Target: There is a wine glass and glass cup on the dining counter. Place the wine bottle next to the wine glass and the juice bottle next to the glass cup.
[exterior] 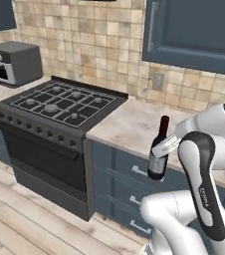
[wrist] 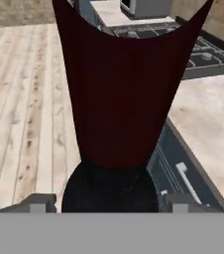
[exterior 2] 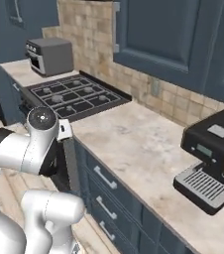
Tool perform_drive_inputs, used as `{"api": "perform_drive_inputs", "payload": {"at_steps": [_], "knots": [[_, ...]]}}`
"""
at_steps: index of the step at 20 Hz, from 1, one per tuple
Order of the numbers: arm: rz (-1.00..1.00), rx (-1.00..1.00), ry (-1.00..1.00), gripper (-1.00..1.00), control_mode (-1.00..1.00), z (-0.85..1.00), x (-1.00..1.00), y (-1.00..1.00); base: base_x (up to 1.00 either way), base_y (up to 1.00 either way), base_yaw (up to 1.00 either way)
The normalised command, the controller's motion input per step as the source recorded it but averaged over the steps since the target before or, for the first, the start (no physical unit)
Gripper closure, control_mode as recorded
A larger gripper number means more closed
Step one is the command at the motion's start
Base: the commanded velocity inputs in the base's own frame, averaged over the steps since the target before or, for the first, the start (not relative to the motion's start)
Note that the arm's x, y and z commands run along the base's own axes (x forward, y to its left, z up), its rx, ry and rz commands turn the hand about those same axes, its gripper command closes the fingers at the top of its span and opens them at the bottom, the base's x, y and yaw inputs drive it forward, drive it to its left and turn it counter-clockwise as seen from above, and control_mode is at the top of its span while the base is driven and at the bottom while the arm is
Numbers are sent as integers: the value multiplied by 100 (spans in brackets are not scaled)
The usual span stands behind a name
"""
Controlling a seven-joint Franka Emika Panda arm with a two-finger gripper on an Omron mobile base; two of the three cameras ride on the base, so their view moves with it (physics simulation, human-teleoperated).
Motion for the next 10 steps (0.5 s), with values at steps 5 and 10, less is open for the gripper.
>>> {"api": "perform_drive_inputs", "payload": {"at_steps": [5,10], "knots": [[0,0,0,100,100,0,0,0,0,44,69],[0,0,0,100,100,0,0,0,23,57,39]]}}
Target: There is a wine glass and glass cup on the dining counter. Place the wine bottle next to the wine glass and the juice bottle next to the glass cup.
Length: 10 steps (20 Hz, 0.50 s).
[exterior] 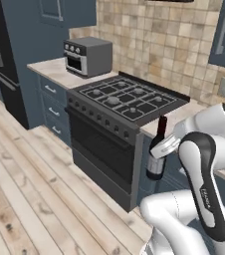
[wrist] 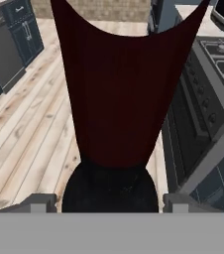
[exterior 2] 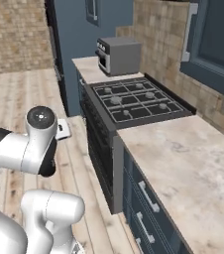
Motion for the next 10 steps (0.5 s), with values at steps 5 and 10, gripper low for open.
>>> {"api": "perform_drive_inputs", "payload": {"at_steps": [5,10], "knots": [[0,0,0,100,100,0,0,0,66,46,13],[0,0,0,100,100,0,0,0,84,40,1]]}}
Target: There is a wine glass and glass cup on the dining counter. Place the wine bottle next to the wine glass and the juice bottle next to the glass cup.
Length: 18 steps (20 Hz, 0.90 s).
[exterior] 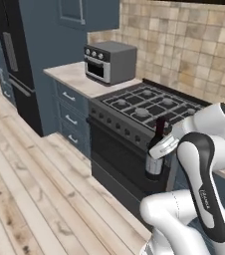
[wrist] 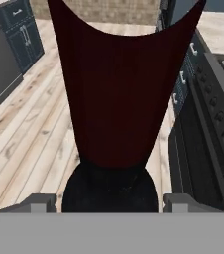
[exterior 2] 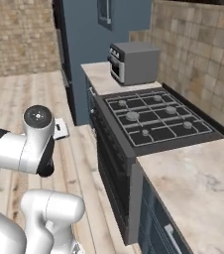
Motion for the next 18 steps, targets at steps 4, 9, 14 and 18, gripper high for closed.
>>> {"api": "perform_drive_inputs", "payload": {"at_steps": [4,9,14,18], "knots": [[0,0,0,100,100,0,0,0,86,46,0],[0,0,0,100,100,0,0,0,63,50,18],[0,0,0,100,100,0,0,0,46,39,40],[0,0,0,100,100,0,0,0,46,39,41]]}}
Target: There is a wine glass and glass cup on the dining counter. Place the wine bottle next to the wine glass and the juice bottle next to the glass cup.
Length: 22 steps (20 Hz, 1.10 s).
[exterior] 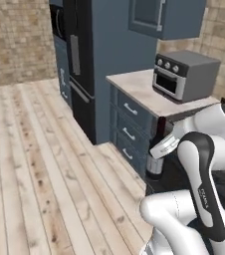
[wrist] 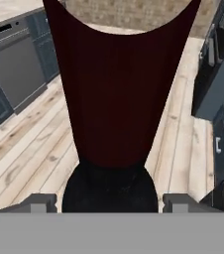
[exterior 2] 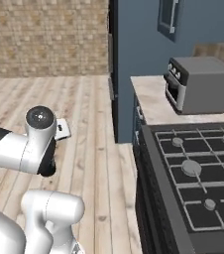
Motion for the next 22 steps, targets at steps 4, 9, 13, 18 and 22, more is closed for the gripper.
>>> {"api": "perform_drive_inputs", "payload": {"at_steps": [4,9,13,18,22], "knots": [[0,0,0,100,100,0,0,0,50,41,37],[0,0,0,100,100,0,0,0,56,44,29],[0,0,0,100,100,0,0,0,62,45,24],[0,0,0,100,100,0,0,0,82,37,12],[0,0,0,100,100,0,0,0,93,30,6]]}}
